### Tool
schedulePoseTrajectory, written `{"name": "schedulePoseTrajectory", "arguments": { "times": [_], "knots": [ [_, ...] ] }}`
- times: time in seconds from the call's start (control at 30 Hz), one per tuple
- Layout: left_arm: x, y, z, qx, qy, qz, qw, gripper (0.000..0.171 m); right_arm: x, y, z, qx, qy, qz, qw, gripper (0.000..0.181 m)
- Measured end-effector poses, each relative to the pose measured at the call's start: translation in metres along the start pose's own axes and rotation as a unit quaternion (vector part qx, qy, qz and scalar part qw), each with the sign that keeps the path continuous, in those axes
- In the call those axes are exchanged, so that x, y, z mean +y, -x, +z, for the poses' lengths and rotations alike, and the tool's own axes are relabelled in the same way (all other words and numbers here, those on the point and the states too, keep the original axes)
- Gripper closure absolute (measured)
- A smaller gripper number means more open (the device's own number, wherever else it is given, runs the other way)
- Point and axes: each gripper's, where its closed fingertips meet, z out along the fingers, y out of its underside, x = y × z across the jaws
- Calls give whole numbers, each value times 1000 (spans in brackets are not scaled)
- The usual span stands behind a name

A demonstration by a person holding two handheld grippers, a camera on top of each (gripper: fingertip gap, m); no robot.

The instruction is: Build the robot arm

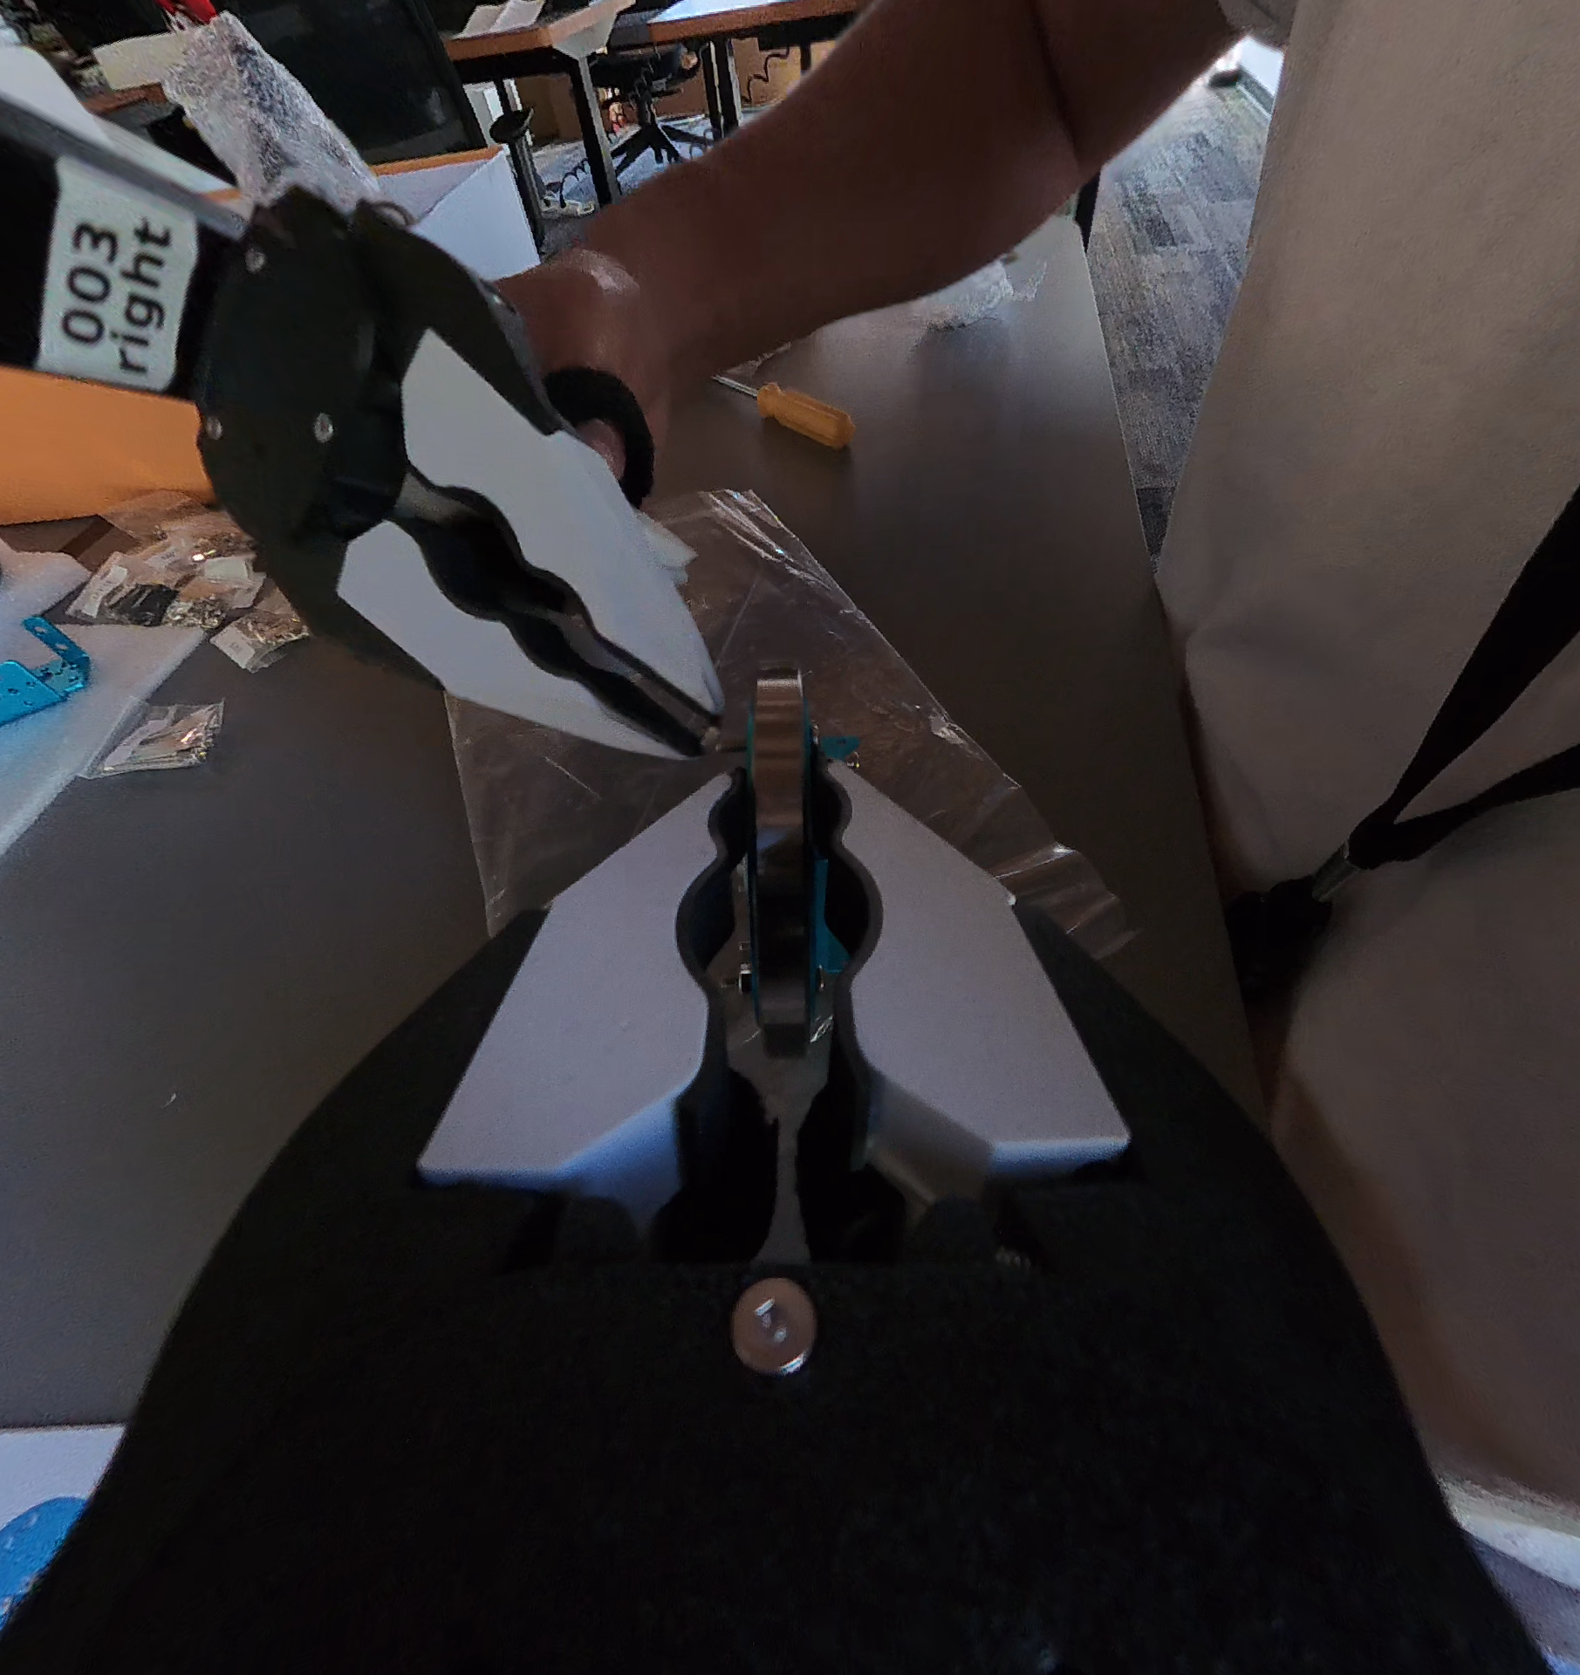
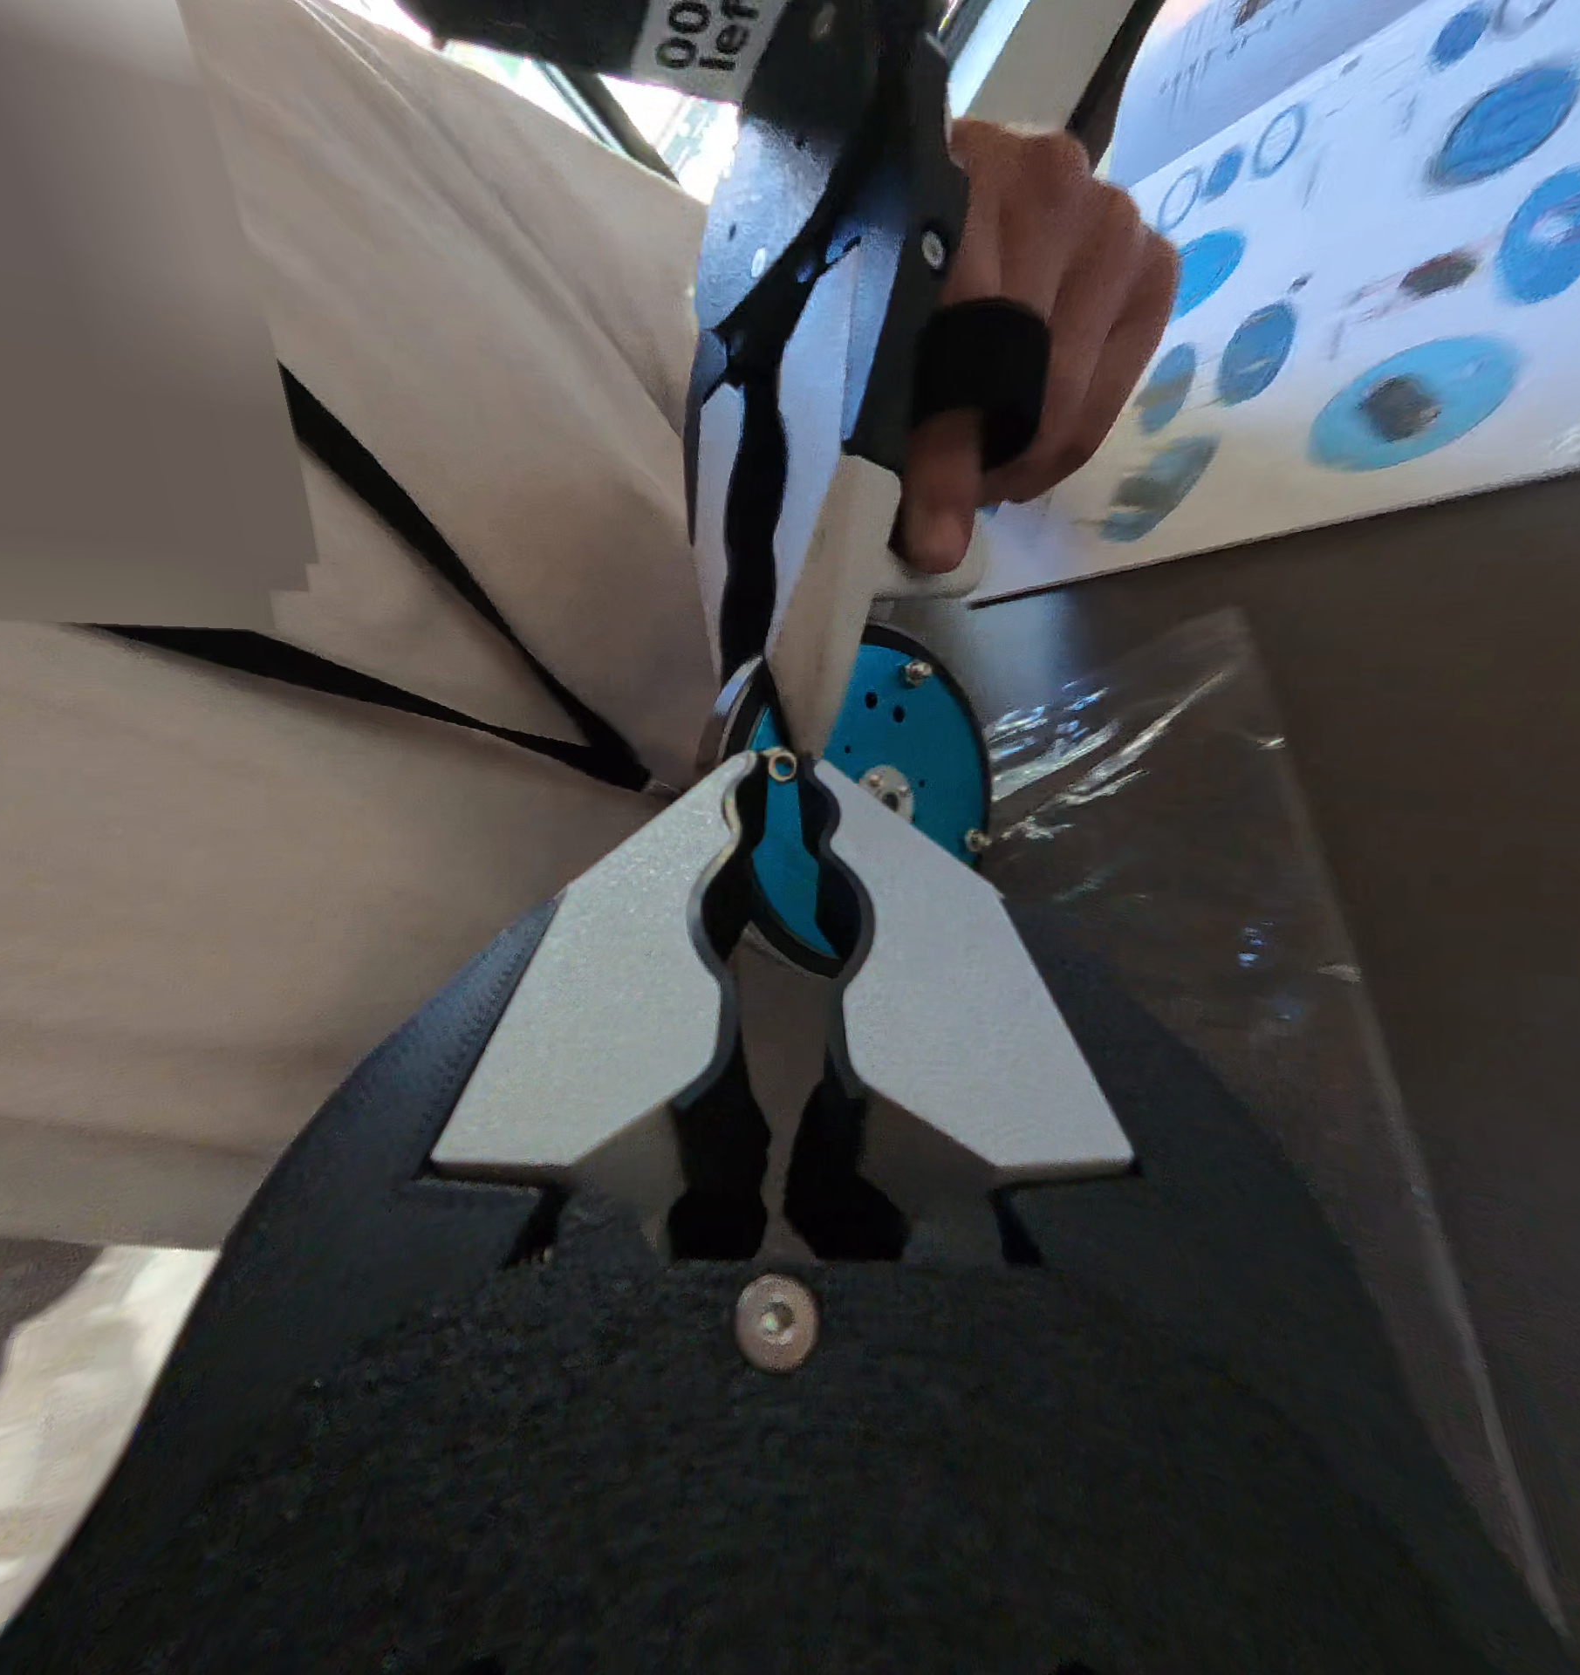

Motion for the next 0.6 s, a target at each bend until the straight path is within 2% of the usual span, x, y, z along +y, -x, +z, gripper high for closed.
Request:
{"name": "schedulePoseTrajectory", "arguments": {
  "times": [0.13, 0.6],
  "knots": [
    [-1, -2, 2, 0, 9, 10, 1000, 159, -4, 1, -2, -32, 6, 66, 997, 176],
    [-2, -4, 6, 13, 33, 29, 999, 159, 6, 6, 2, -38, 86, 139, 986, 176]
  ]
}}
